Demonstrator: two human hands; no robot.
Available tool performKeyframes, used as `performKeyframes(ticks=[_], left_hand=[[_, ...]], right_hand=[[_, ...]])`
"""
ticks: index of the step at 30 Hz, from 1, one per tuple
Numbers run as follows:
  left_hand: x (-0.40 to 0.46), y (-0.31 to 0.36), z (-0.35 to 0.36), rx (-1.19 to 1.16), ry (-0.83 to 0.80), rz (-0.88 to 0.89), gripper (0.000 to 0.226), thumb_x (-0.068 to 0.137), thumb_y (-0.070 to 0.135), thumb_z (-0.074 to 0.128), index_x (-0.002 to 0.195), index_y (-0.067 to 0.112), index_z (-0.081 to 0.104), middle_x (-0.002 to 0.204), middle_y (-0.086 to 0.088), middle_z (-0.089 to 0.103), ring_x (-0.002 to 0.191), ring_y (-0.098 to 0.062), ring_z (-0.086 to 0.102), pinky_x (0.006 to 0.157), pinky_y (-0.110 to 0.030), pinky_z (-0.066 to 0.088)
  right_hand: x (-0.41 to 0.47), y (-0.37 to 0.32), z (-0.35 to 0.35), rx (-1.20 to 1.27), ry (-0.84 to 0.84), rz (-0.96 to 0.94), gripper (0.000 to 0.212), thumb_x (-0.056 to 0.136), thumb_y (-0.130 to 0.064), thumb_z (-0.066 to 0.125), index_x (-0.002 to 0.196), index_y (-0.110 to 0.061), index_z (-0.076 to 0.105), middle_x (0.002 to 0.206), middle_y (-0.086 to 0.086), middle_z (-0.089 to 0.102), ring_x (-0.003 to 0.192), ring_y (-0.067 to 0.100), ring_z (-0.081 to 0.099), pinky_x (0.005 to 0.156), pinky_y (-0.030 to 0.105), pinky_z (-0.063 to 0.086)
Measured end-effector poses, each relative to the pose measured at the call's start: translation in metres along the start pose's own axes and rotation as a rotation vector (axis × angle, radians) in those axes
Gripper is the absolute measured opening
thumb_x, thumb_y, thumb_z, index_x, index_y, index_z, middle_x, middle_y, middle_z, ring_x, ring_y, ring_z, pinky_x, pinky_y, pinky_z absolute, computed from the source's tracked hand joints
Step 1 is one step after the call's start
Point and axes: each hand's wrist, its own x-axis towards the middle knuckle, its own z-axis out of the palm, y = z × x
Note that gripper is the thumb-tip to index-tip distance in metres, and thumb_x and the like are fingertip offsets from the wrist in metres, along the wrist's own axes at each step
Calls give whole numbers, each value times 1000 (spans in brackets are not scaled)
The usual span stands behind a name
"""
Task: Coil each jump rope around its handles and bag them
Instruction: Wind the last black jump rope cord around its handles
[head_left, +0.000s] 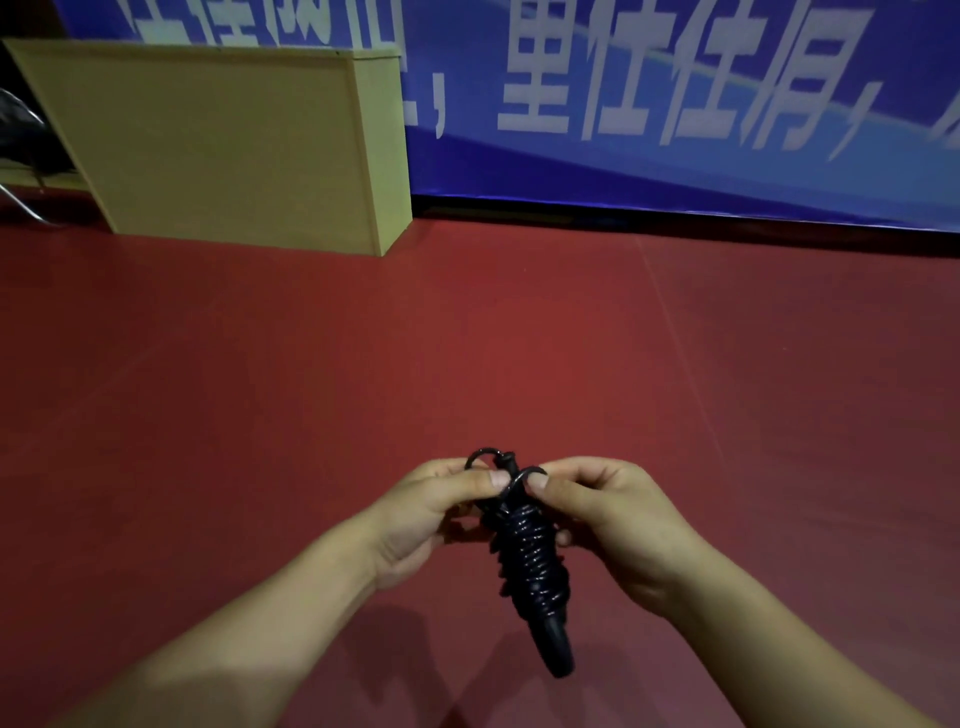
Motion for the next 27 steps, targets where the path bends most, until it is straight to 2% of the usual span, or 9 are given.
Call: performKeyframes(ticks=[3, 7, 11, 13, 16, 18, 20, 24, 27], left_hand=[[-3, 2, 5, -142, 31, -49, 57, 79, 58, 68, 108, 10, 73, 103, -11, 71, 96, -23, 66, 91, -38, 48], [-4, 6, 12, -225, -19, -129, 65, 88, 68, 42, 111, 16, 73, 110, -11, 71, 100, -22, 66, 92, -37, 47], [-4, 4, 21, -149, 55, -124, 57, 96, 60, 37, 116, 17, 69, 102, -10, 73, 92, -20, 67, 86, -36, 48], [-4, 2, 25, -140, 88, -126, 58, 98, 58, 36, 106, 11, 69, 91, -8, 71, 83, -19, 66, 79, -31, 49], [-4, 7, 29, -167, 113, -111, 52, 100, 52, 39, 83, 12, 69, 76, -6, 67, 70, -18, 64, 70, -28, 51], [-1, 7, 29, -167, 156, -54, 41, 100, 45, 46, 87, 13, 69, 77, -7, 66, 72, -22, 63, 72, -33, 51], [1, 6, 30, -116, 216, -12, 31, 100, 39, 49, 93, 16, 68, 79, -6, 66, 74, -24, 61, 72, -36, 49], [3, 3, 30, 95, 285, 47, 31, 103, 36, 43, 88, 19, 64, 72, 1, 63, 61, -14, 58, 58, -26, 47], [4, 1, 28, 326, 339, 97, 35, 103, 40, 41, 87, 20, 64, 75, 2, 64, 65, -13, 58, 66, -34, 48]], right_hand=[[-1, -2, 6, 199, -42, 67, 19, 78, -17, 69, 90, -2, 72, 64, 2, 61, 53, 8, 52, 49, 18, 44], [1, -3, 13, 321, 48, 93, 20, 74, -17, 71, 88, -3, 70, 62, 1, 57, 49, 5, 49, 46, 16, 47], [2, 4, 13, 169, 135, 72, 19, 84, -13, 71, 93, 4, 67, 69, 10, 58, 53, 12, 53, 51, 22, 51], [1, 6, 15, 153, 125, 81, 17, 86, -12, 70, 93, 3, 66, 69, 8, 60, 53, 12, 53, 51, 22, 51], [-1, 3, 18, 205, 75, 100, 12, 88, -13, 66, 90, -1, 67, 66, 5, 61, 51, 10, 52, 50, 21, 50], [-1, -2, 17, 257, 51, 99, 11, 89, -14, 64, 88, -3, 66, 65, 5, 60, 52, 9, 52, 50, 21, 51], [-2, -5, 15, 267, 40, 89, 11, 89, -13, 63, 89, -2, 66, 66, 6, 61, 53, 10, 52, 51, 21, 51], [-5, -6, 15, 225, 21, 64, 9, 90, -8, 62, 87, -3, 69, 71, 8, 64, 56, 11, 55, 56, 24, 53], [-4, -4, 14, 127, 62, 5, 10, 90, -10, 64, 84, -3, 69, 70, 8, 65, 55, 12, 56, 57, 25, 52]])
